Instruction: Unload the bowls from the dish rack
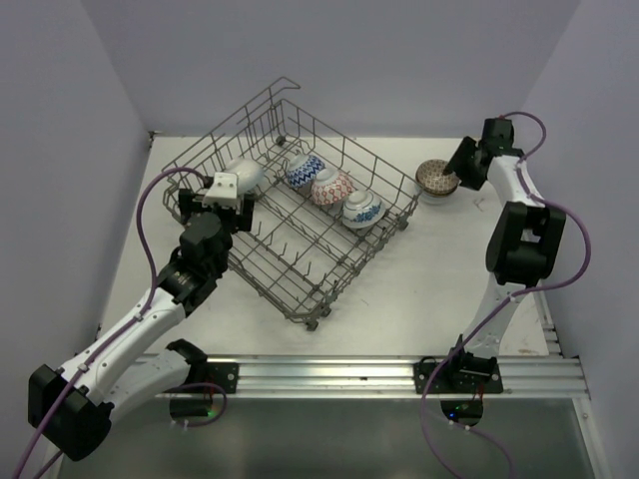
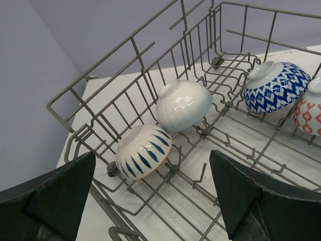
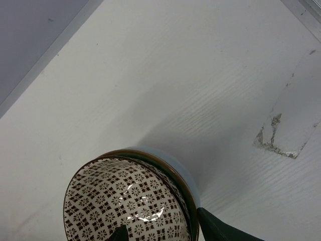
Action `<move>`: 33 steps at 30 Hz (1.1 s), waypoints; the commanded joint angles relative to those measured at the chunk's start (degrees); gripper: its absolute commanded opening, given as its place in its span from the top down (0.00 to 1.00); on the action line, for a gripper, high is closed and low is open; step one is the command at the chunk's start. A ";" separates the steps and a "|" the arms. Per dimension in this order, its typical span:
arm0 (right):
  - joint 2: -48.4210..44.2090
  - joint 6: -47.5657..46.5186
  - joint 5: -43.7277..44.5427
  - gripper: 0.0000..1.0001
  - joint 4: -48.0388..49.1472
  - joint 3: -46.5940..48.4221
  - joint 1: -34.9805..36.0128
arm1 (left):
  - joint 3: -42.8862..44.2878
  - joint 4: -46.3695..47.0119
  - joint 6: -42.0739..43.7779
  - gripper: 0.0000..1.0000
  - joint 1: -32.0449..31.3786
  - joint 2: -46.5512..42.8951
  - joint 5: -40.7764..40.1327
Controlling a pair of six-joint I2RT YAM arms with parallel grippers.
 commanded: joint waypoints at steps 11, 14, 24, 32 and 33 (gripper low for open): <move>-13.78 2.70 -2.75 0.32 -1.23 -0.94 0.07 | 1.76 1.61 1.07 0.00 -0.35 -0.20 2.82; -19.84 3.50 -5.30 0.27 0.97 -6.65 0.86 | 2.55 0.73 1.16 0.00 -0.35 0.50 7.12; -37.60 3.15 -19.54 0.18 14.15 -32.04 4.20 | 21.87 -12.71 4.41 0.00 -0.26 16.05 9.34; -41.65 6.13 -28.68 0.12 20.39 -37.86 4.46 | 40.33 -24.74 8.19 0.00 6.50 34.94 15.75; -41.91 6.92 -29.56 0.12 21.53 -39.26 4.47 | 41.30 -25.02 8.45 0.00 7.64 36.18 15.92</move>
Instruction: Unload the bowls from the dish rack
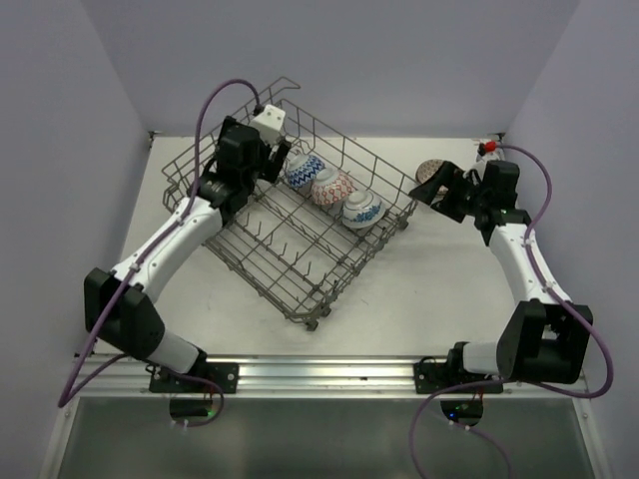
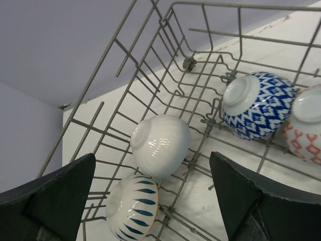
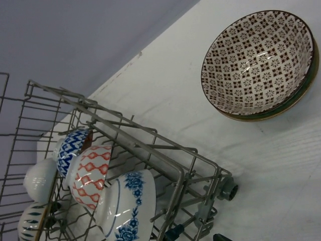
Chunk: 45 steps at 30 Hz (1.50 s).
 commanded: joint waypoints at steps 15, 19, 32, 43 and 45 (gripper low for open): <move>-1.61 7.24 -12.08 0.11 15.28 -5.74 0.47 | 12.66 -9.11 7.32 0.00 6.11 19.72 3.91; -1.17 7.68 -12.71 0.10 15.20 -5.92 0.56 | 12.74 -7.17 8.11 0.00 6.20 22.35 3.30; 1.29 7.68 -14.64 0.10 16.87 -5.66 0.73 | 12.48 -0.41 12.15 0.00 7.07 26.76 0.84; 2.26 7.68 -15.43 0.10 16.61 -5.48 0.73 | 11.87 1.09 13.21 0.00 7.60 28.16 0.57; 2.35 7.68 -15.52 0.10 16.43 -5.39 0.82 | 11.95 0.74 13.04 0.00 7.87 29.04 0.83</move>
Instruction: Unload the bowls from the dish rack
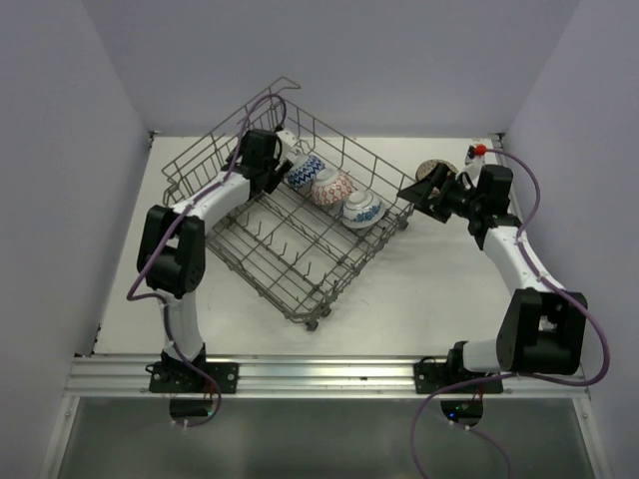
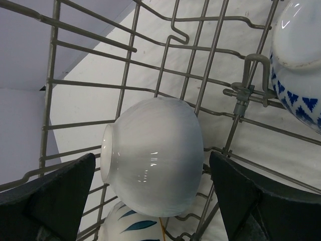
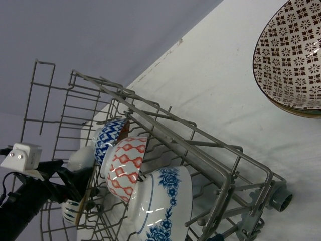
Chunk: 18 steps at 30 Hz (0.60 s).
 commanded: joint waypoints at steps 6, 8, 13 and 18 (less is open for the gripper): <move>0.89 0.12 -1.95 0.10 2.27 0.23 0.32 | 2.67 0.78 0.69 0.00 1.68 2.82 0.20; 1.06 0.12 -1.95 0.10 2.18 0.31 0.32 | 3.28 0.34 0.60 0.00 2.03 3.08 0.02; 1.06 0.03 -1.77 0.10 2.09 0.31 0.32 | 3.46 -0.37 -0.02 0.00 2.56 3.26 -0.59; 0.89 -0.50 -1.51 0.10 1.74 0.49 0.40 | 2.32 0.69 -0.28 0.08 2.65 3.70 -0.77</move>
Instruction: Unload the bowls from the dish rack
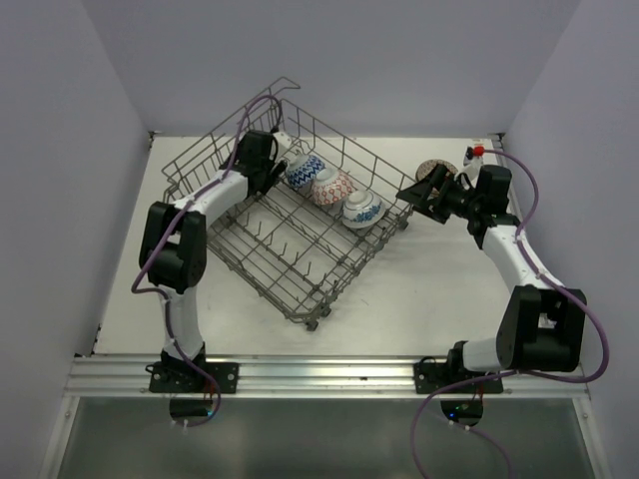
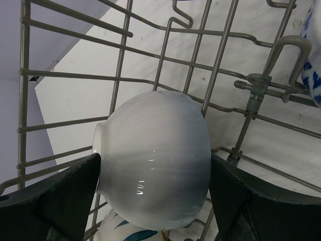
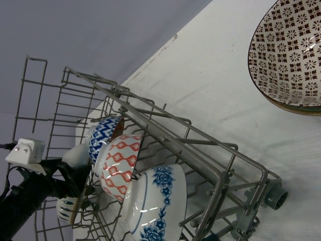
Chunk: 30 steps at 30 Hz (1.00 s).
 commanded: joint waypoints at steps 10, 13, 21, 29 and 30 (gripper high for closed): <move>-0.53 -1.03 0.03 0.10 0.05 0.67 0.36 | 2.23 0.18 -0.63 0.55 0.60 1.19 -0.68; -0.97 -1.11 0.20 0.10 -0.13 0.58 0.36 | 3.20 -0.44 -1.51 0.63 0.42 -0.30 -0.41; -3.52 -3.05 2.66 0.10 -2.24 1.10 0.27 | 4.08 1.40 0.33 0.87 -1.95 -6.89 -4.18; -5.54 -3.05 3.10 0.10 -2.06 1.02 0.36 | 3.20 3.25 1.57 0.92 -4.32 -10.49 -6.74; -5.80 -3.05 3.02 0.10 -1.98 1.02 0.36 | 3.73 2.73 0.43 0.93 -4.50 -10.76 -6.57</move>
